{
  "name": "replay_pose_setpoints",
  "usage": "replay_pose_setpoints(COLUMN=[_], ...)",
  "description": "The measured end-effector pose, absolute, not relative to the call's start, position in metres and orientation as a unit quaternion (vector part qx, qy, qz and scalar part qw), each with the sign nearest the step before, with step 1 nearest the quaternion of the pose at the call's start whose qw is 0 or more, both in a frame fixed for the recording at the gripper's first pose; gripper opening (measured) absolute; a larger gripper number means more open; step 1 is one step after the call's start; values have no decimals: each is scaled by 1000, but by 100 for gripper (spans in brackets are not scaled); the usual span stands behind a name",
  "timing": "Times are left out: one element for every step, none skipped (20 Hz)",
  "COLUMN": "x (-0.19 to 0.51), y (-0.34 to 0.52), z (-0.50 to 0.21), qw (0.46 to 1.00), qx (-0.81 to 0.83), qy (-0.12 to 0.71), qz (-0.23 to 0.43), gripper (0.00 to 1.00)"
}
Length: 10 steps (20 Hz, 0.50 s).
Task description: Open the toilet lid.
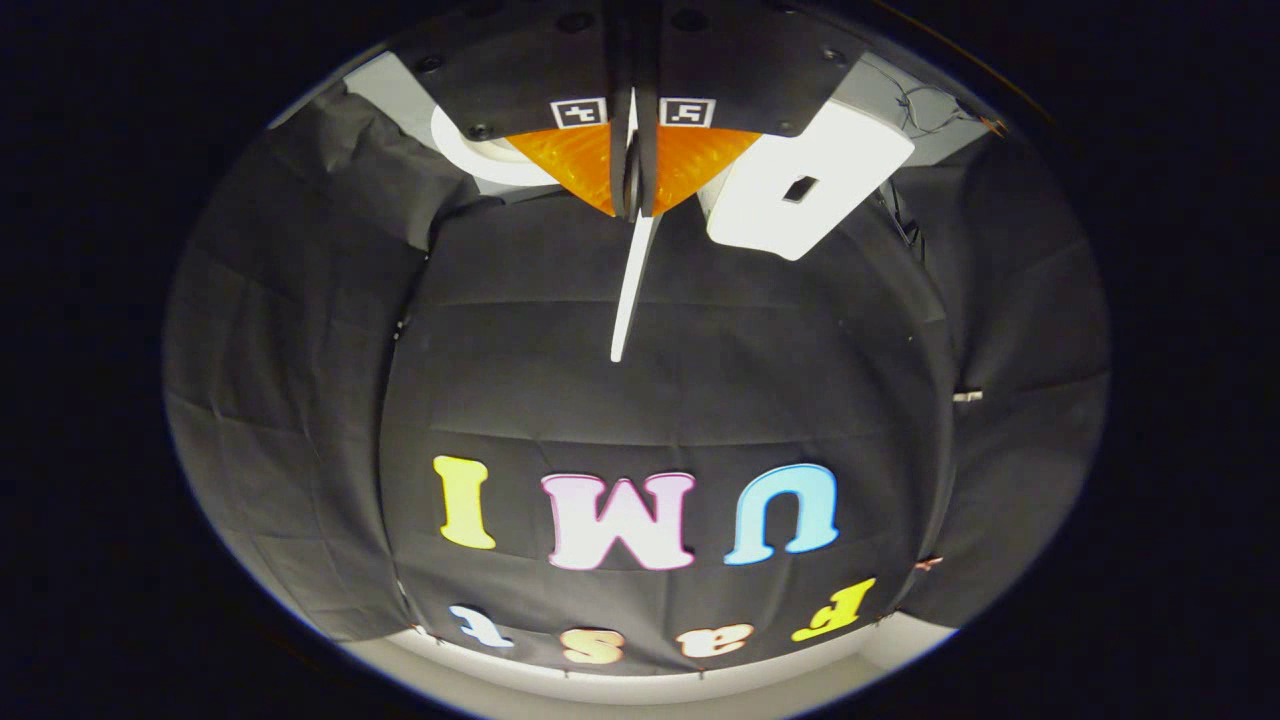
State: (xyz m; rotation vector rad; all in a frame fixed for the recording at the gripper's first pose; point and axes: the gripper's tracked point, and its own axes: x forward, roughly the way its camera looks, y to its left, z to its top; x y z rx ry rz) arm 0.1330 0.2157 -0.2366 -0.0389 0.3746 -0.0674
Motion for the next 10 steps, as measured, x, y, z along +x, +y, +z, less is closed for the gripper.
replay_pose_setpoints(x=[134, 134, 134, 134, 135, 137, 139, 139, 144, 144], y=[227, 237, 247, 260, 273, 284, 294, 304, 310, 318], z=[-235, -235, -236, -234, -234, -235, -236, -237, -238, -239], qw=[981, 981, 980, 980, 980, 979, 979, 978, 978, 977], qx=[-33, -48, -61, -70, -76, -80, -85, -89, -94, -97], qy=[187, 187, 188, 187, 186, 185, 186, 186, 187, 187], qz=[-32, -30, -26, -19, -10, -2, 5, 11, 16, 21], gripper=[5, 5, 5, 5, 5, 5, 5, 5, 5, 5])
